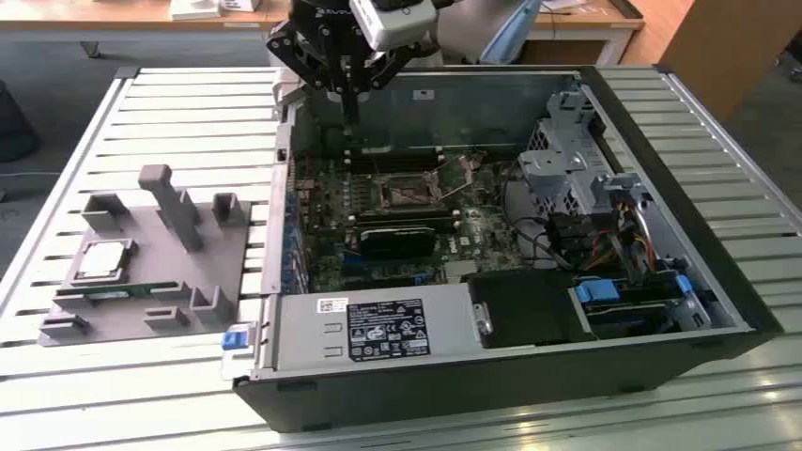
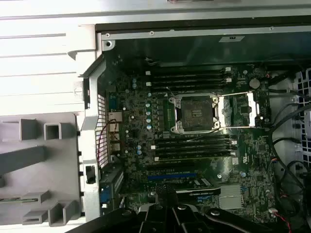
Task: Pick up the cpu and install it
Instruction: 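Reach for the cpu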
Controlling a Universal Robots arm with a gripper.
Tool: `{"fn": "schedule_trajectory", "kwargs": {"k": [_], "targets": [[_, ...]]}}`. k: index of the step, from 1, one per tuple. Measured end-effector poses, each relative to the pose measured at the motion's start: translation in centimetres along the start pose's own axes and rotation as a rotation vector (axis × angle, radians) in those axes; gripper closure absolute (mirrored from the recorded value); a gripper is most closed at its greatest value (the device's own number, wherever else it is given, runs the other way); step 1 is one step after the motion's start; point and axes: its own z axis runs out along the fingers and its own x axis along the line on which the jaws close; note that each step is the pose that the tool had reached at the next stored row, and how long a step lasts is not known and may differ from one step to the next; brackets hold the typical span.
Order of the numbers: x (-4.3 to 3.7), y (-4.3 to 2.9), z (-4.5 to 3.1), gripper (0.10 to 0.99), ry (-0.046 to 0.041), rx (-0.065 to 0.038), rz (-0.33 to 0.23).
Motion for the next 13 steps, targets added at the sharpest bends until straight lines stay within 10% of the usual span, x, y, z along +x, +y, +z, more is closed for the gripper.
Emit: {"fn": "schedule_trajectory", "kwargs": {"k": [13], "targets": [[0.49, -0.04, -0.01, 0.980, 0.0000, 0.000, 0.000]]}}
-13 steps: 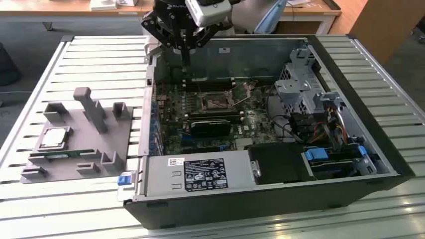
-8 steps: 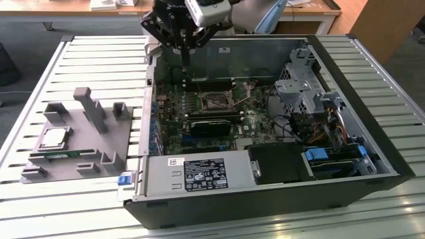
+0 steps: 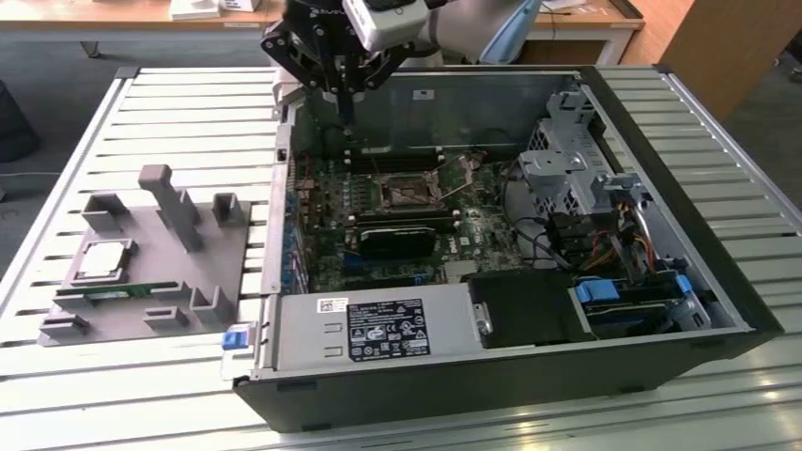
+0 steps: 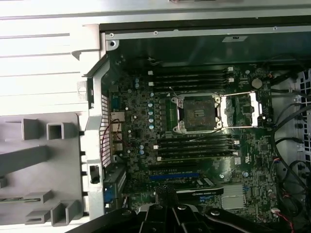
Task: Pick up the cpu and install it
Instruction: 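Reach for the cpu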
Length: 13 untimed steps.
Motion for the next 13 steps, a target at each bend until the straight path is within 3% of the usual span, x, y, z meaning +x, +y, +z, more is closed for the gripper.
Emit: {"fn": "schedule_trajectory", "kwargs": {"k": [13], "targets": [[0.77, -0.06, -0.01, 0.980, 0.0000, 0.000, 0.000]]}}
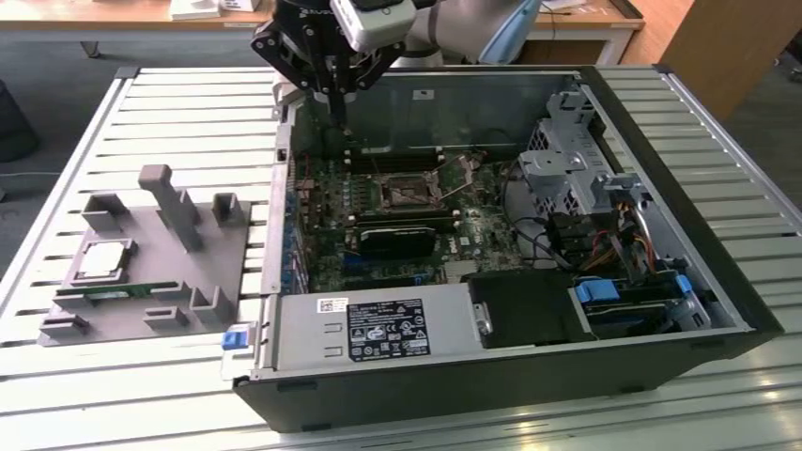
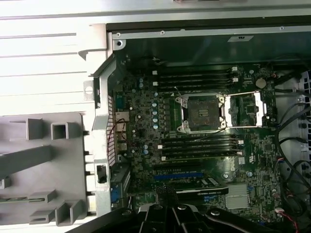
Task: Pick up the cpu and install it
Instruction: 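Reach for the cpu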
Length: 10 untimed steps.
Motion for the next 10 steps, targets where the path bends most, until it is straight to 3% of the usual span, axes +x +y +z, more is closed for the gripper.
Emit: {"fn": "schedule_trajectory", "kwargs": {"k": [10], "targets": [[0.60, -0.04, -0.01, 0.980, 0.0000, 0.000, 0.000]]}}
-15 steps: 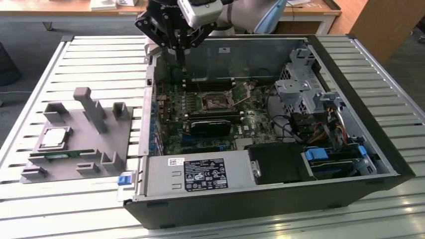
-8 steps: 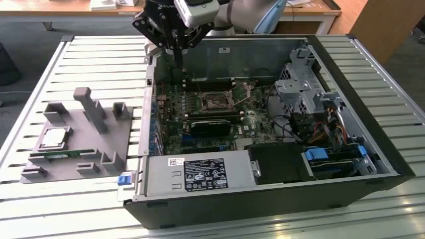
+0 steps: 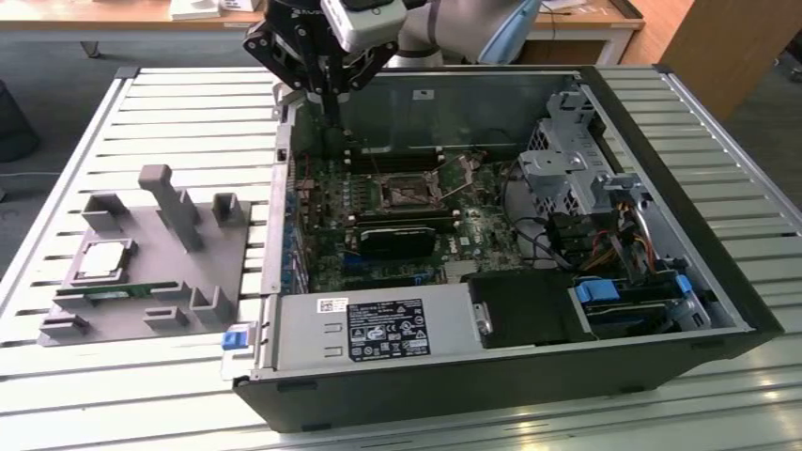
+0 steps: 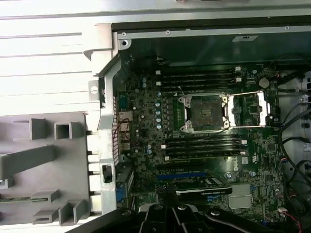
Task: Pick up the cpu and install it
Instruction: 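Reach for the cpu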
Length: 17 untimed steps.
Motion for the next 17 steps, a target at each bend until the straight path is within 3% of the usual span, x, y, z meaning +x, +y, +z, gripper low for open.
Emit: {"fn": "schedule_trajectory", "kwargs": {"k": [17], "targets": [[0.99, -0.08, 0.00, 0.980, 0.0000, 0.000, 0.000]]}}
